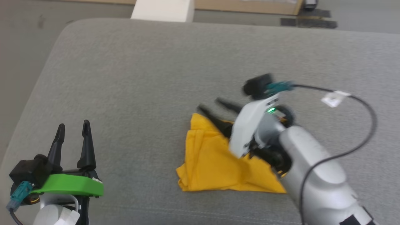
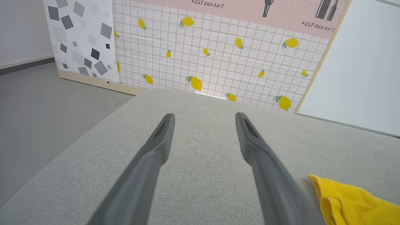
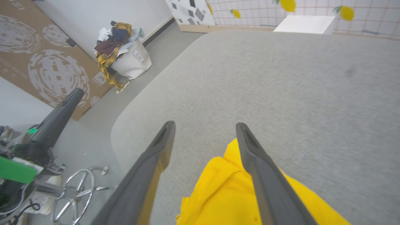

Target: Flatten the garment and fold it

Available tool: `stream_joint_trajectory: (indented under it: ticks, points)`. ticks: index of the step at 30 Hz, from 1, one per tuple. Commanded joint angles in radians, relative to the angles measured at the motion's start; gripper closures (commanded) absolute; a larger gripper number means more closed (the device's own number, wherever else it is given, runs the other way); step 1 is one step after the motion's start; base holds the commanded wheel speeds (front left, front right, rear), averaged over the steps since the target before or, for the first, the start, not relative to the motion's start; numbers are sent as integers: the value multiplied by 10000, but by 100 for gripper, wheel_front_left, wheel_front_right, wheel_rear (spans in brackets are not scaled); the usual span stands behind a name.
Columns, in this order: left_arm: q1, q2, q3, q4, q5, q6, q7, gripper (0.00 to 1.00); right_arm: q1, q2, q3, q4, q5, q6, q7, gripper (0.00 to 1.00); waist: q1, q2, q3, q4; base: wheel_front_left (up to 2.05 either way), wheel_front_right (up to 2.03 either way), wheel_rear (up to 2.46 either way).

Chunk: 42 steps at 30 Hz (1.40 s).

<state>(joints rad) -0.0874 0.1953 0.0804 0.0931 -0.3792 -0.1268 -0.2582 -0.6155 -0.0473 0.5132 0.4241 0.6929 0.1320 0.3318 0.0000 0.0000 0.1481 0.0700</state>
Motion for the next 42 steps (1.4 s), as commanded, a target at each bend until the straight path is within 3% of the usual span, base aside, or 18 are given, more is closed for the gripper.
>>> stream_joint_trajectory:
  ticks: [1, 7, 12, 20, 31, 32, 33, 38, 42]
  points:
    - [141, -67, 45, -62, 197, -38, -36, 0, 197, -30, -537, -101, -597, -13, -224, 0, 0, 0, -420, -607, 0, 0, 0]
    - [214, -190, 266, -170, 551, -38, -36, 0, 1740, -30, -3239, -975, -3778, -13, -114, 0, 0, 0, -435, -1006, 0, 0, 0]
    - [129, -347, 344, -237, 768, -38, -36, 0, 3094, -30, -4330, -1718, -4917, -13, 895, 0, 0, 0, -259, -1071, 0, 0, 0]
    - [-67, -324, 199, -150, 677, -38, -36, 0, 3718, -30, -4522, -1292, -5106, -13, 2247, 0, 0, 0, 135, -762, 0, 0, 0]
    - [-233, -197, 178, 25, 514, -38, -36, 0, 3284, -30, -3987, 437, -5384, -13, 2730, 0, 0, 0, 416, -413, 0, 0, 0]
    - [-260, -207, 154, 52, 498, -38, -36, 0, 3238, -30, -3918, 632, -5246, -13, 2824, 86, 0, 0, 424, -371, 0, 0, 0]
    - [-278, -221, 136, 63, 490, -38, -36, 0, 3198, -30, -3833, 679, -5195, -13, 2850, 100, 0, 0, 418, -348, 0, 0, 0]
    - [-287, -287, 181, 109, 396, -38, -36, 0, 2788, -30, -3119, 421, -5390, -13, 2995, 100, 0, 0, 337, -514, 0, 0, 0]
    - [-99, -202, 333, 10, 348, -38, -36, 0, 2124, -36, -2135, 55, -6027, -13, 3474, 100, 0, 0, 404, -1373, 0, 0, 0]
